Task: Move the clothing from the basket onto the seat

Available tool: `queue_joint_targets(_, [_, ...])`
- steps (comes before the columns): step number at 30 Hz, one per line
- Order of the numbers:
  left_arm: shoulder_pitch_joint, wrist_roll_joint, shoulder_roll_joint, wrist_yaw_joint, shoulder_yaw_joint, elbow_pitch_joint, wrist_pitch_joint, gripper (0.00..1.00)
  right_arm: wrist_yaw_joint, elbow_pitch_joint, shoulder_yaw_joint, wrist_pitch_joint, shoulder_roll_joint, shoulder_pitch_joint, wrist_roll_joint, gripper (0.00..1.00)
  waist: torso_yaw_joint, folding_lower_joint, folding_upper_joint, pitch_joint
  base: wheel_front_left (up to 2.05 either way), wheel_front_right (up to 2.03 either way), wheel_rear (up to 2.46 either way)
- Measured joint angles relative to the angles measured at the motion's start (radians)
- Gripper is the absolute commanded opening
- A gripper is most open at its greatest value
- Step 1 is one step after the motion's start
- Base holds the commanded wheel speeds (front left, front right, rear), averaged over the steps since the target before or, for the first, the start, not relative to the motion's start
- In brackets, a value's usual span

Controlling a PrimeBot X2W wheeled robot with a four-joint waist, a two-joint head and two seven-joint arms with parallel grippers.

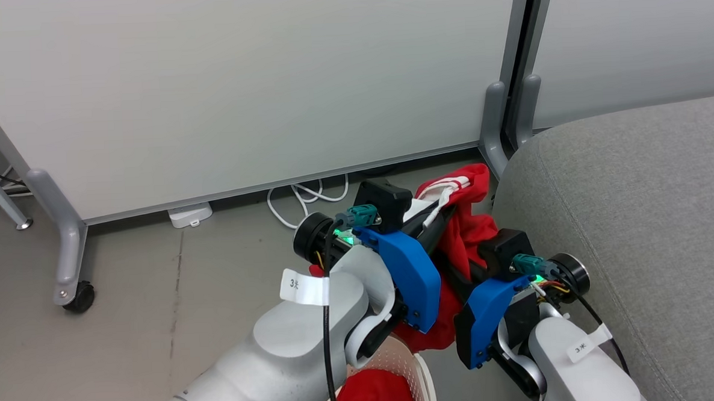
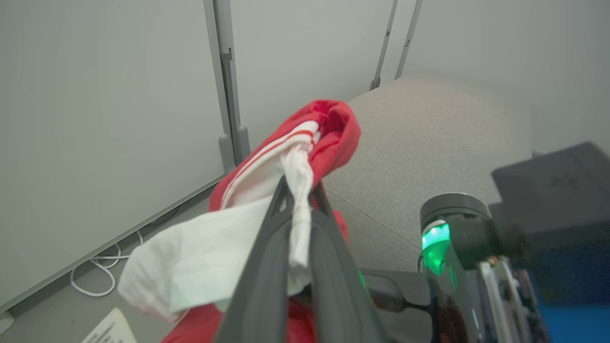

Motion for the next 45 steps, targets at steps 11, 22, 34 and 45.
queue_joint_targets(11, [0.000,-0.026,0.000,-0.001,-0.007,0.036,-0.015,0.00,0.000,0.000,0.015,-0.010,0.000,0.003,0.006,0.00,-0.015,0.0000,0.0000,-0.012,0.00,0.00,0.00])
queue_joint_targets(22, [-0.003,-0.047,0.000,-0.005,-0.012,0.060,-0.029,0.00,0.000,-0.014,0.013,-0.022,0.000,0.009,0.001,0.00,-0.018,0.0000,0.0000,-0.008,0.00,0.00,0.00])
queue_joint_targets(34, [-0.009,-0.063,0.000,-0.004,-0.024,0.066,-0.046,0.00,0.000,-0.020,0.012,-0.026,0.000,0.010,0.001,0.00,-0.025,-0.0001,0.0000,-0.008,0.00,0.00,0.00])
queue_joint_targets(45, [-0.010,-0.060,0.000,-0.004,-0.017,0.097,-0.122,1.00,0.000,-0.026,0.006,-0.022,0.000,0.011,0.001,0.00,-0.033,0.0000,0.0000,0.000,0.00,0.00,0.00])
